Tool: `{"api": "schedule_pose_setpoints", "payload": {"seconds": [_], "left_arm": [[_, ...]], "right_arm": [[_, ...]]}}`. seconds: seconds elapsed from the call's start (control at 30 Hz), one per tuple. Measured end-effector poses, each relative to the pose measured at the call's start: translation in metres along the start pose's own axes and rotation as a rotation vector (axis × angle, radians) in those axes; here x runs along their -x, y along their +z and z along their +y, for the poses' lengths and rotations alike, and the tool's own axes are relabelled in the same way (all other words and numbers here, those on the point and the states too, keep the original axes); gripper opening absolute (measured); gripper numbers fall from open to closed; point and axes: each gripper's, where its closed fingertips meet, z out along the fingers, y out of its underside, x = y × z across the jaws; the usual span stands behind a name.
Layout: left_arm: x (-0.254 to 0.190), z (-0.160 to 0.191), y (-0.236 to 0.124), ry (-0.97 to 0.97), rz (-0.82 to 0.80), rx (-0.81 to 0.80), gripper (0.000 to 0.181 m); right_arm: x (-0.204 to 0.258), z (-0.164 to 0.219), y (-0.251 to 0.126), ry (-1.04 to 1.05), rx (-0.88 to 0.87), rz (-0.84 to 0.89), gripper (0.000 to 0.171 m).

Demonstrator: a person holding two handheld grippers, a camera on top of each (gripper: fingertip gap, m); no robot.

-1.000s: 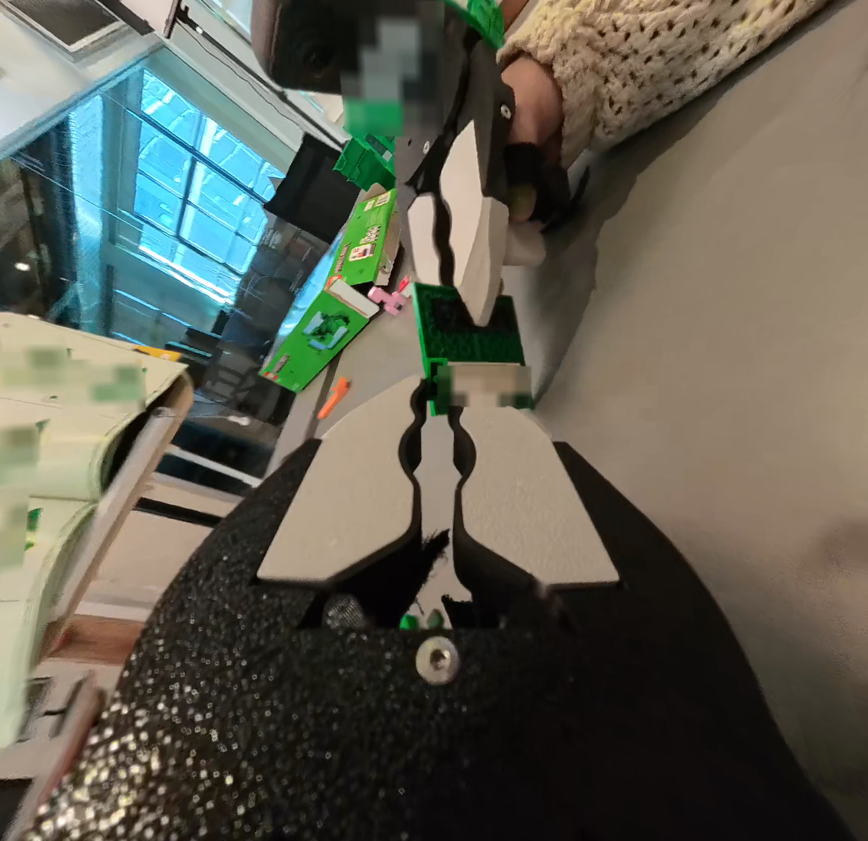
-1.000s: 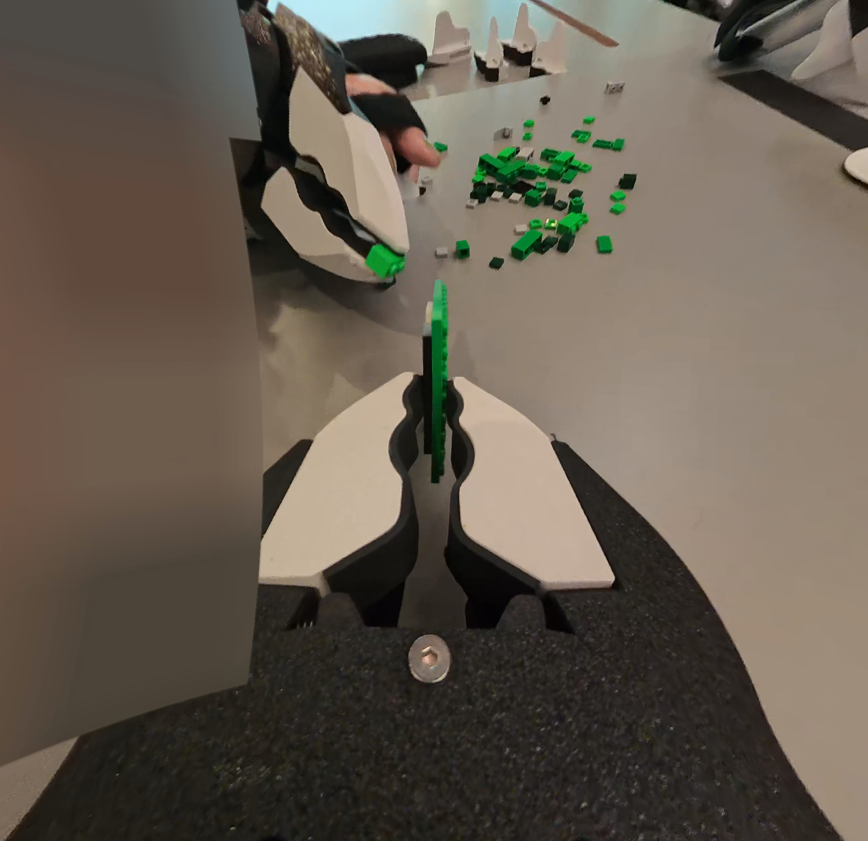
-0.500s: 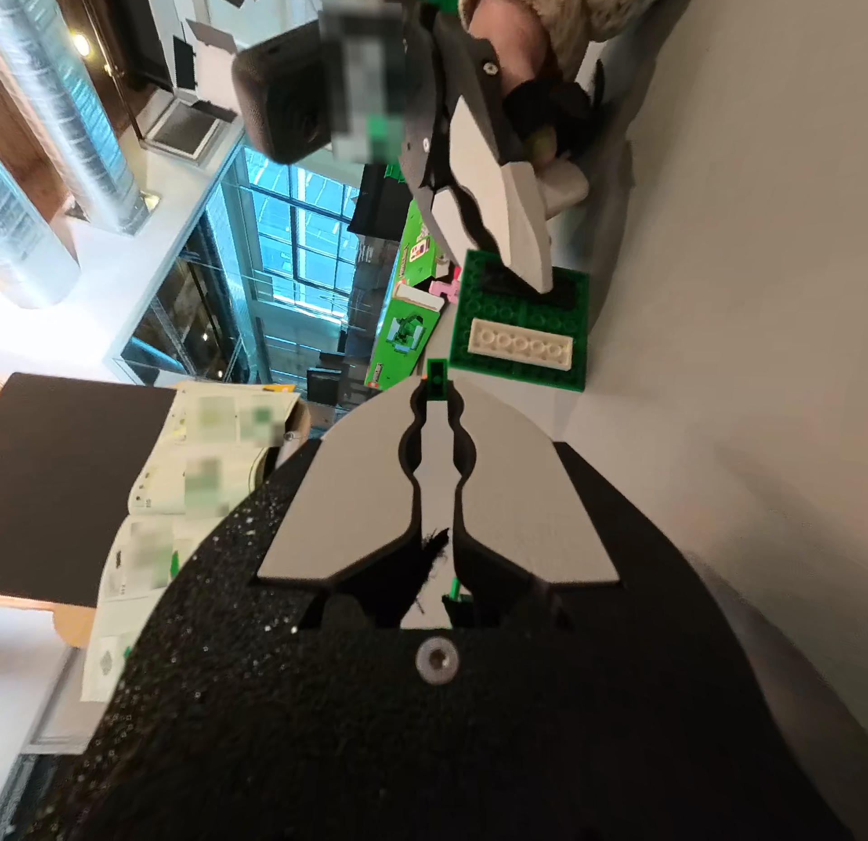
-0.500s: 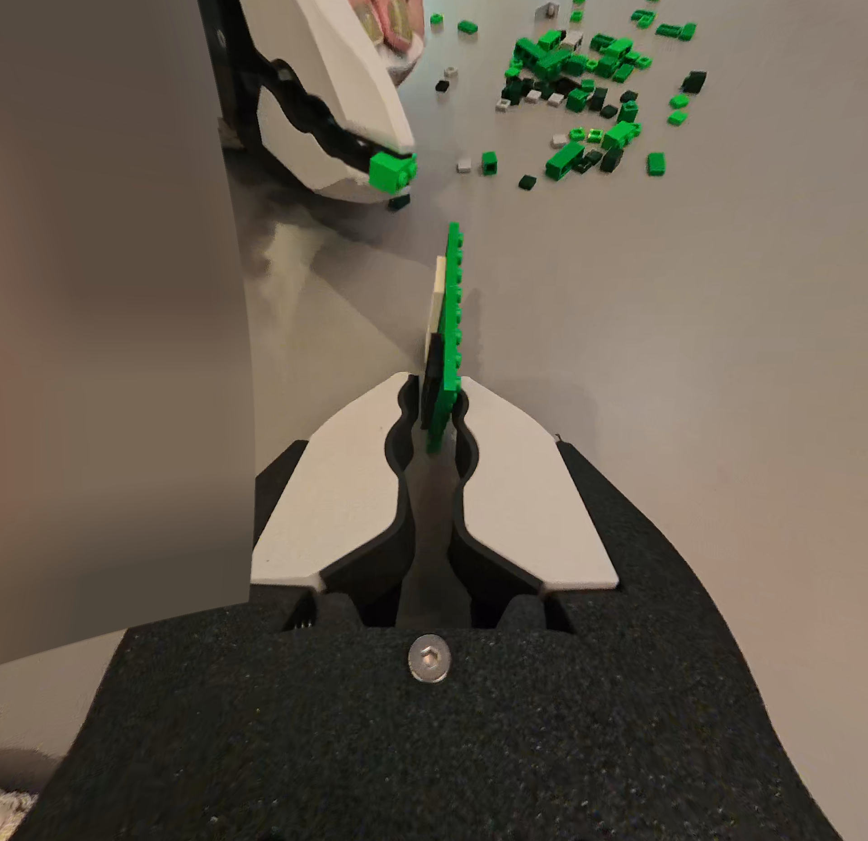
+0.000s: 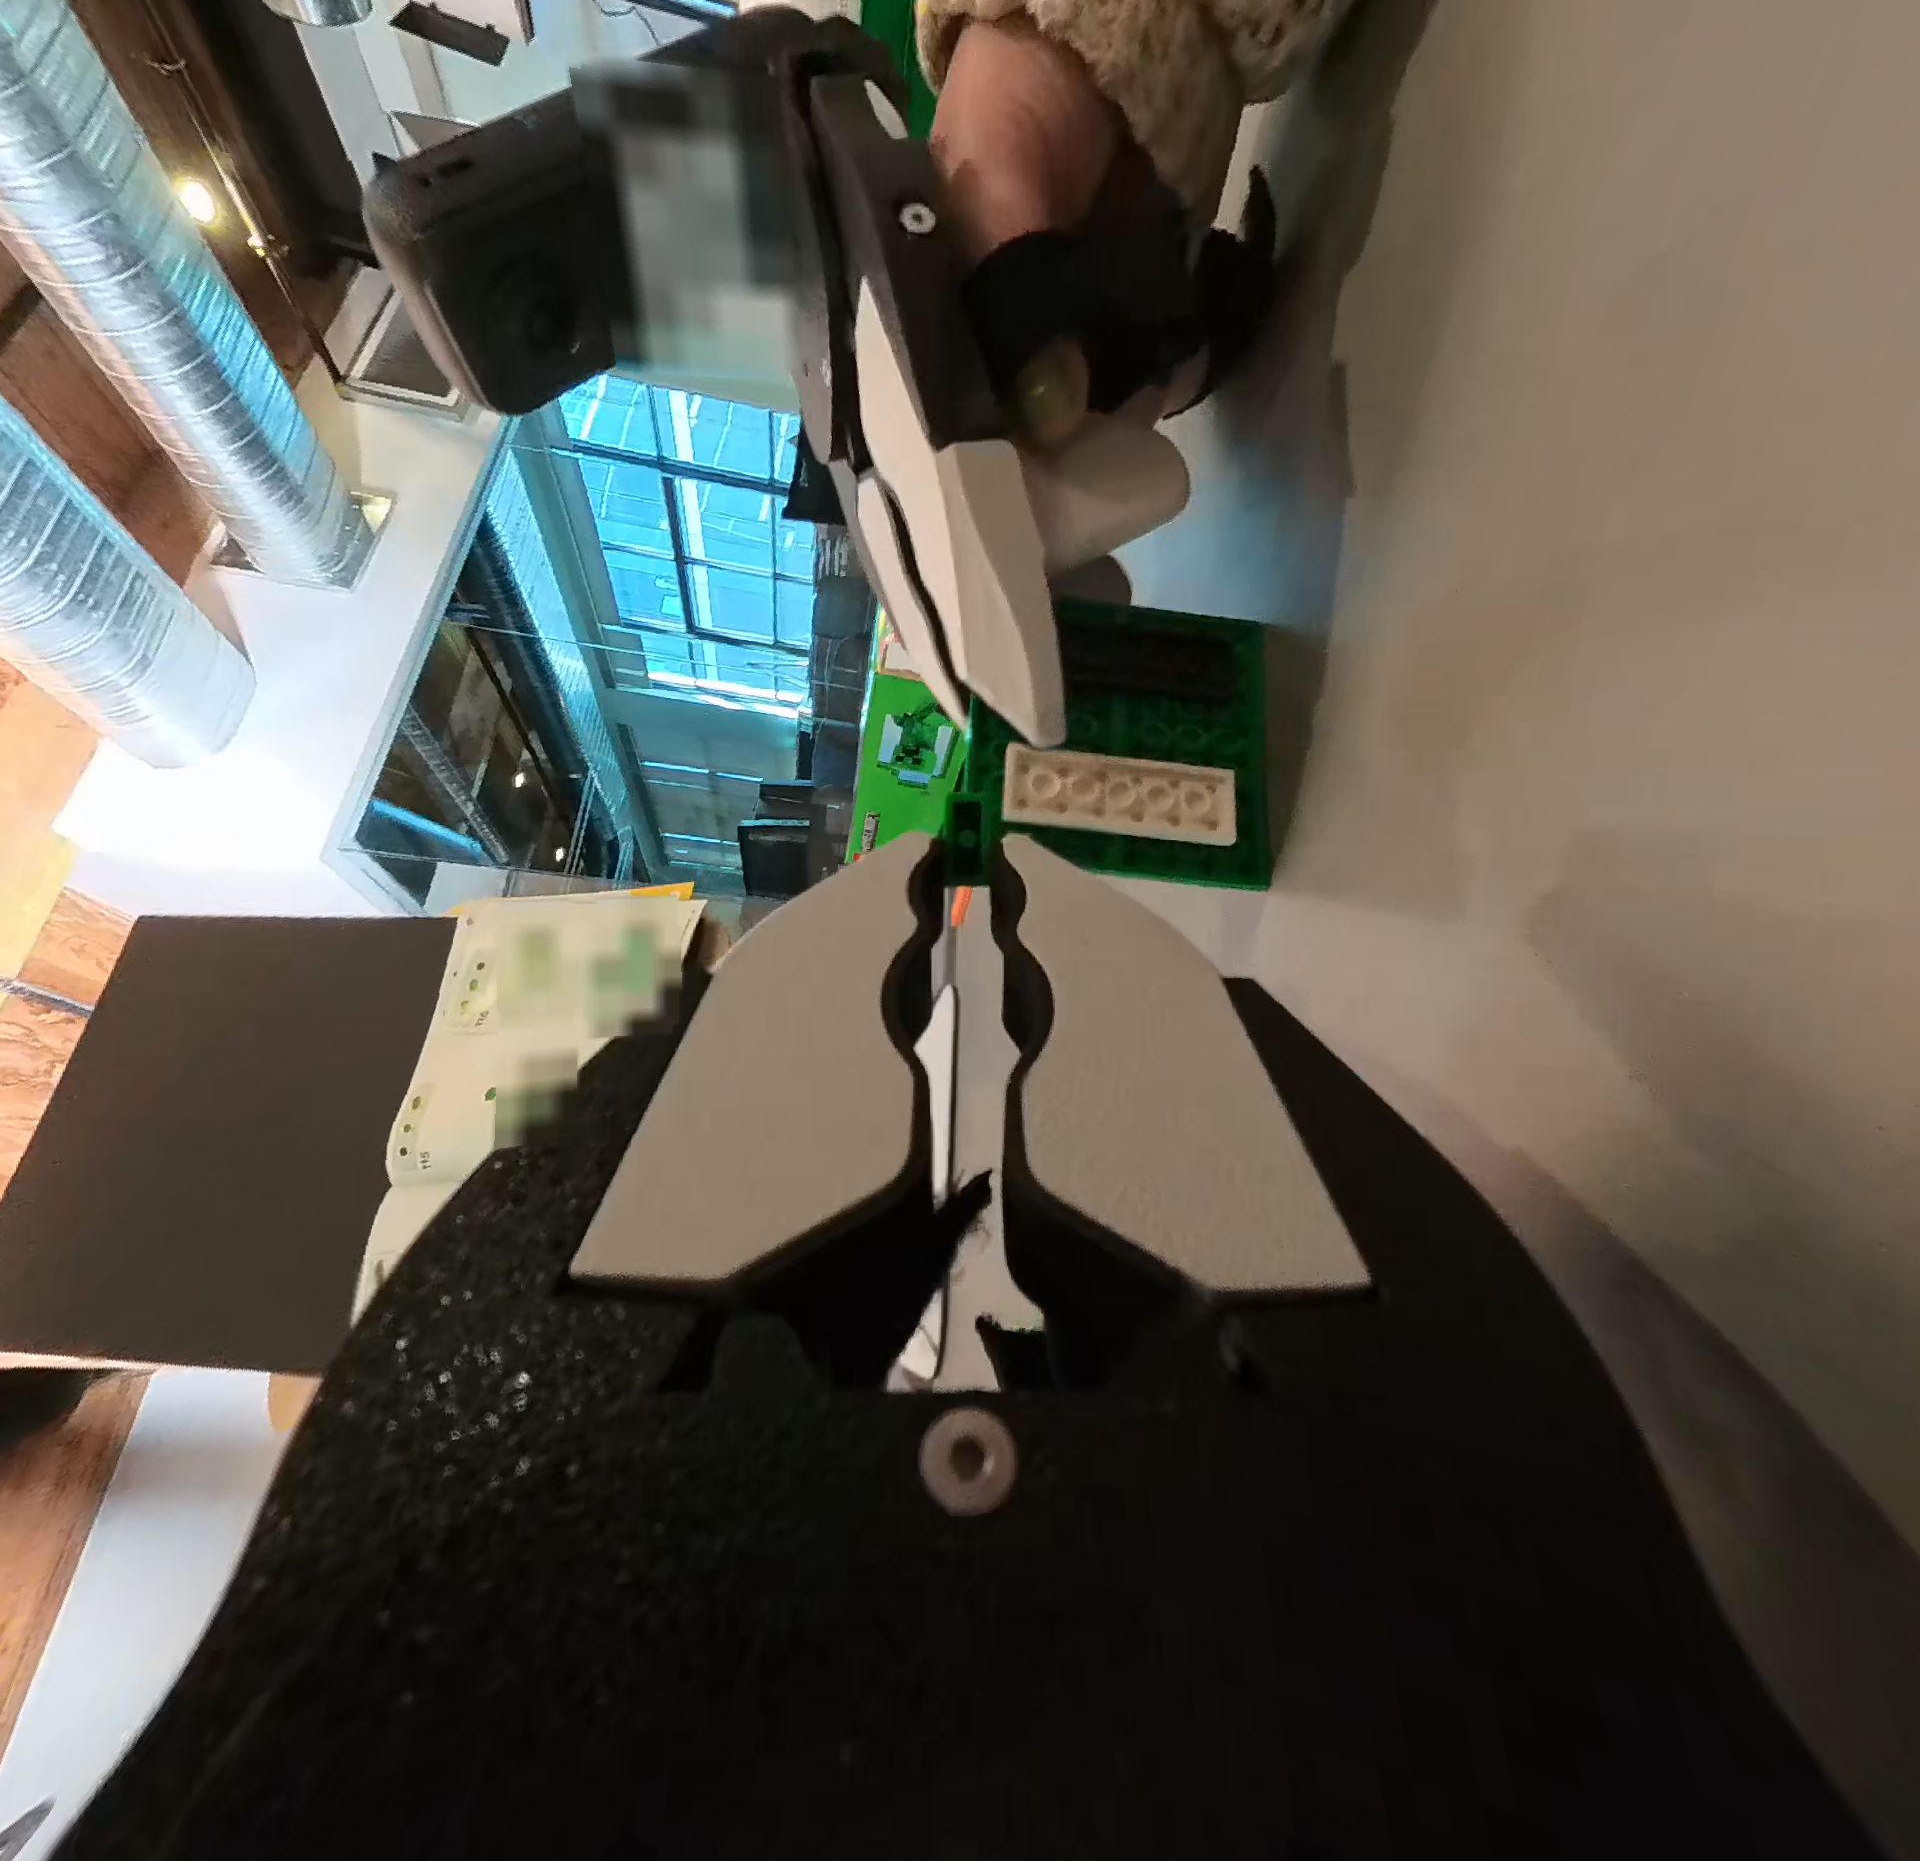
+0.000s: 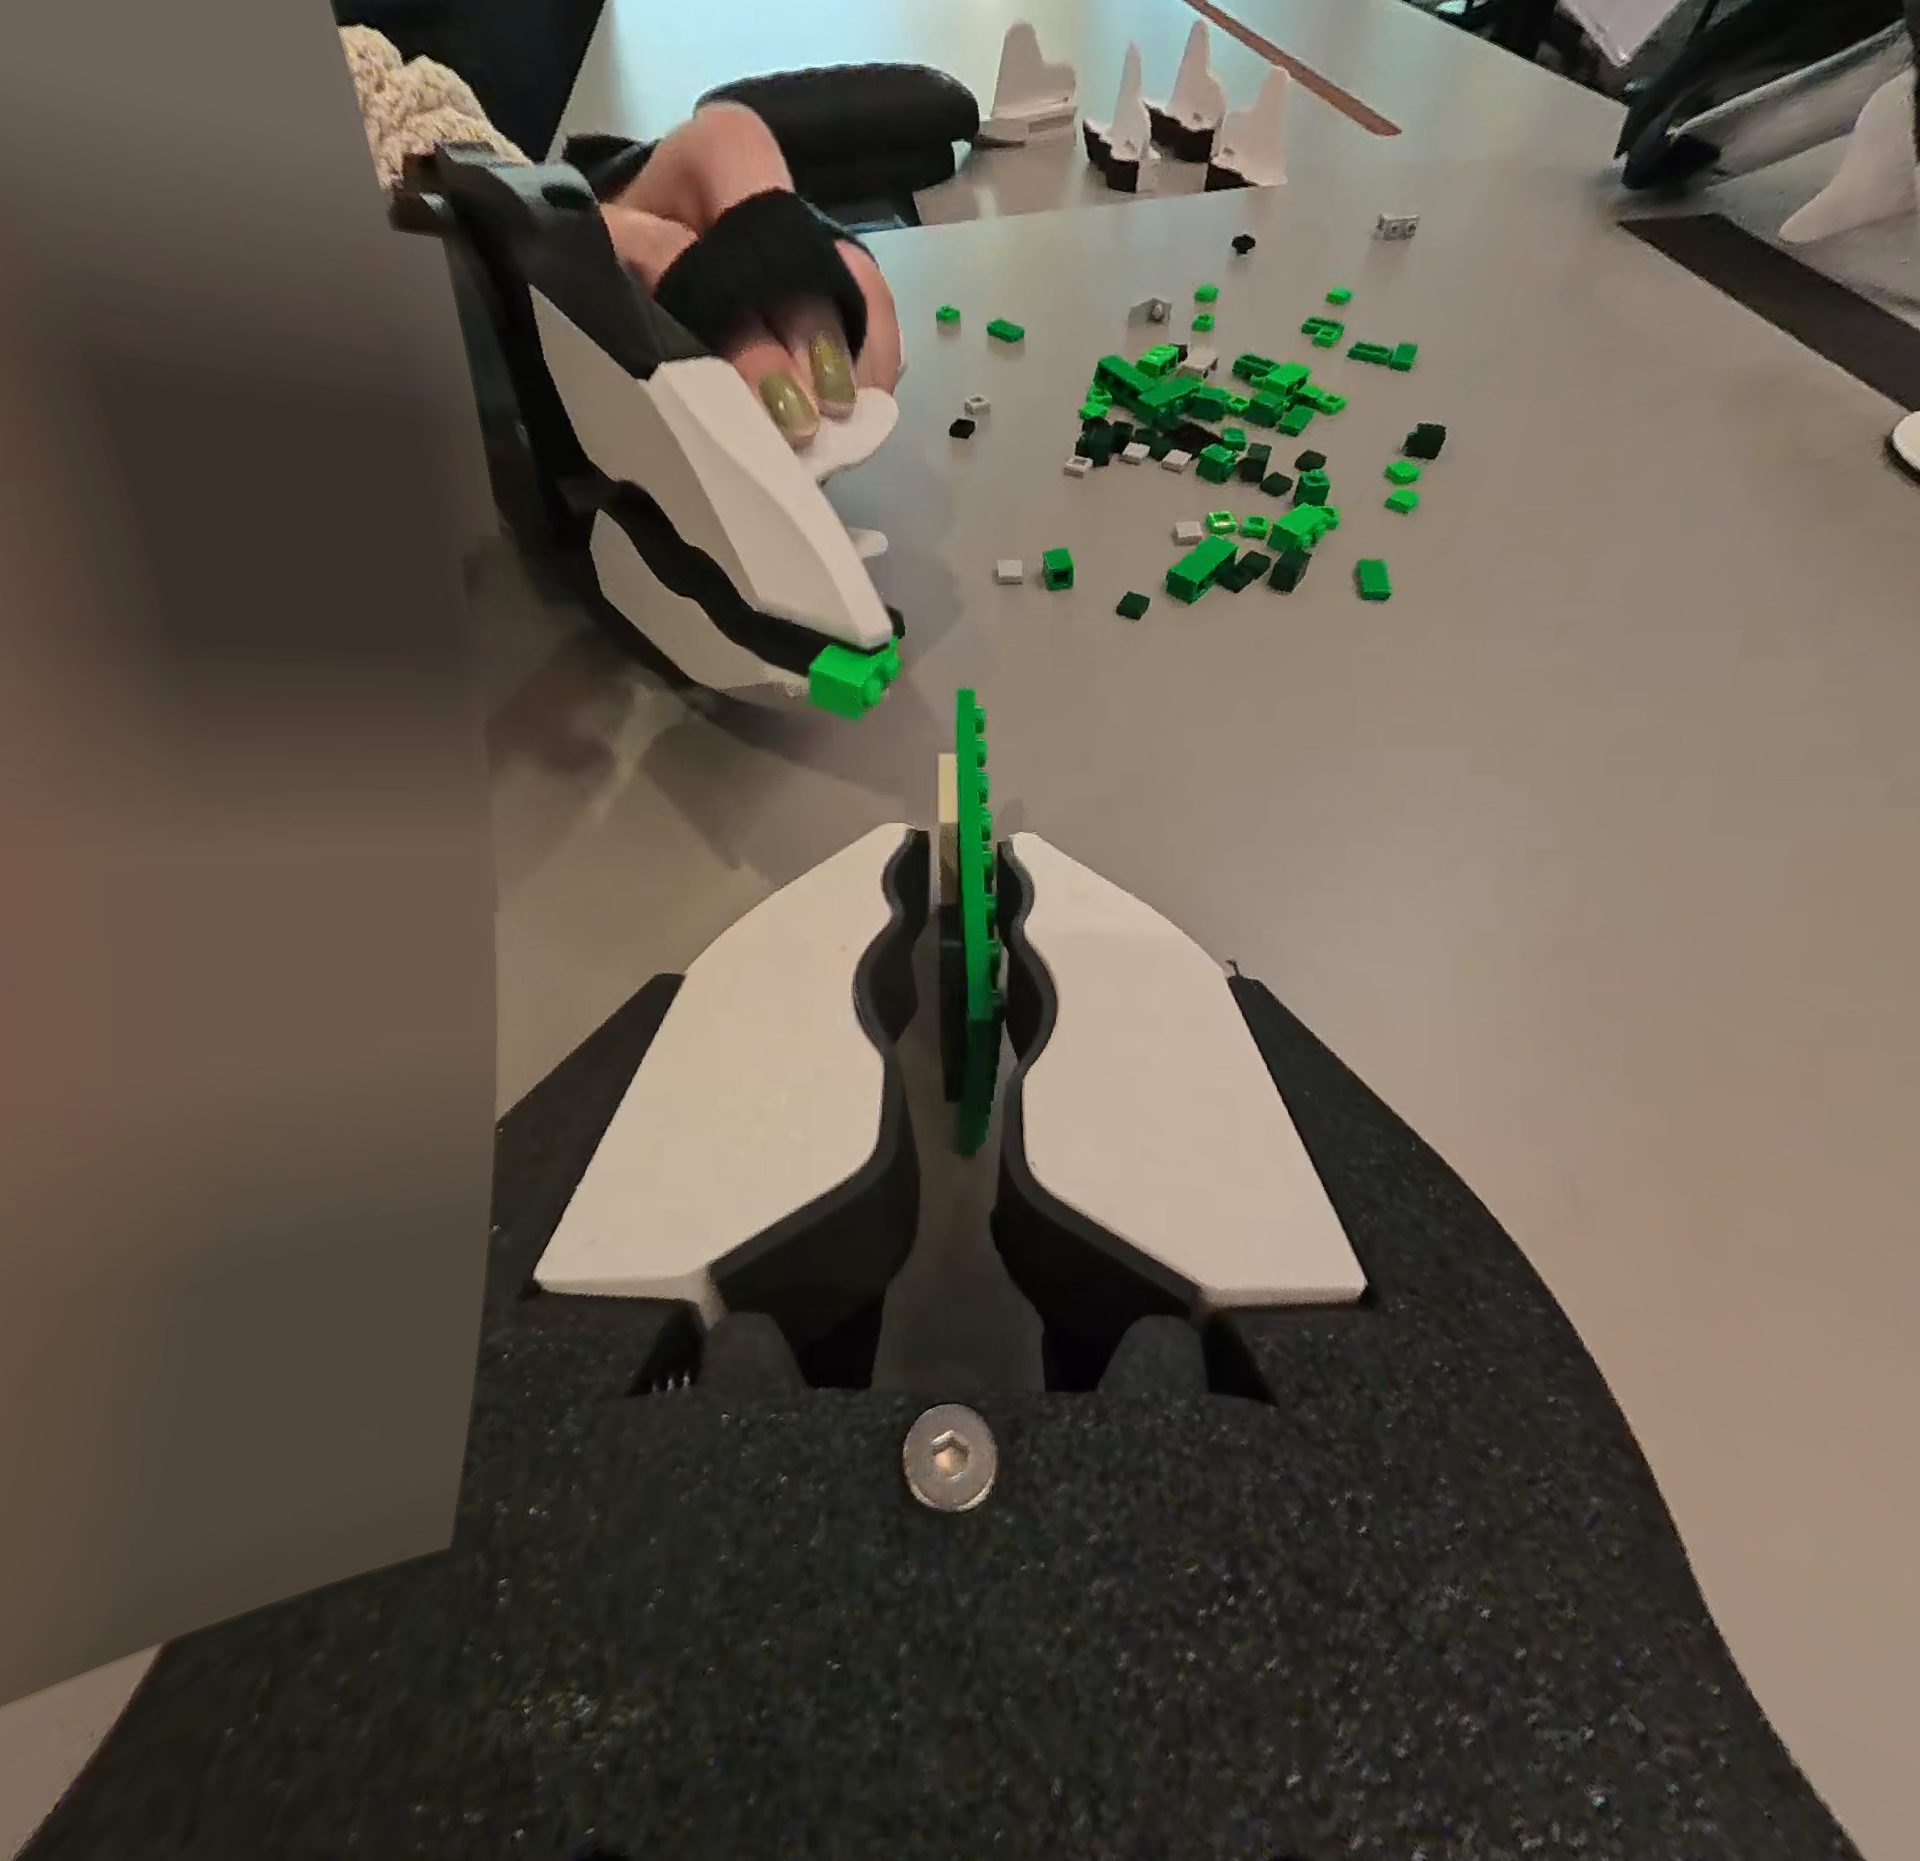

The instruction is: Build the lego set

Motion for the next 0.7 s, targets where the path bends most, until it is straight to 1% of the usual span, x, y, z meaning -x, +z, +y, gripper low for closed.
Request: {"api": "schedule_pose_setpoints", "payload": {"seconds": [0.03, 0.23, 0.3, 0.4, 0.47, 0.6, 0.7], "left_arm": [[0.003, 0.002, 0.001, 0.004, -0.013, 0.009, 0.007], [0.011, 0.009, 0.005, 0.067, -0.050, 0.076, 0.007], [0.009, 0.013, 0.006, 0.151, -0.060, 0.106, 0.007], [0.001, 0.017, 0.005, 0.309, -0.068, 0.134, 0.007], [0.001, 0.018, 0.003, 0.373, -0.084, 0.140, 0.007], [0.003, 0.022, 0.001, 0.394, -0.092, 0.166, 0.007], [0.004, 0.026, 0.001, 0.371, -0.084, 0.184, 0.007]], "right_arm": [[0.000, 0.000, 0.002, 0.002, 0.005, 0.008, 0.009], [0.000, -0.007, 0.015, 0.118, -0.011, 0.050, 0.008], [0.003, -0.009, 0.018, 0.128, -0.016, 0.058, 0.008], [0.003, -0.009, 0.020, 0.083, -0.010, 0.098, 0.008], [0.004, -0.009, 0.022, 0.063, -0.002, 0.113, 0.008], [0.003, -0.009, 0.023, 0.060, 0.001, 0.146, 0.009], [0.002, -0.009, 0.023, 0.063, 0.001, 0.149, 0.009]]}}
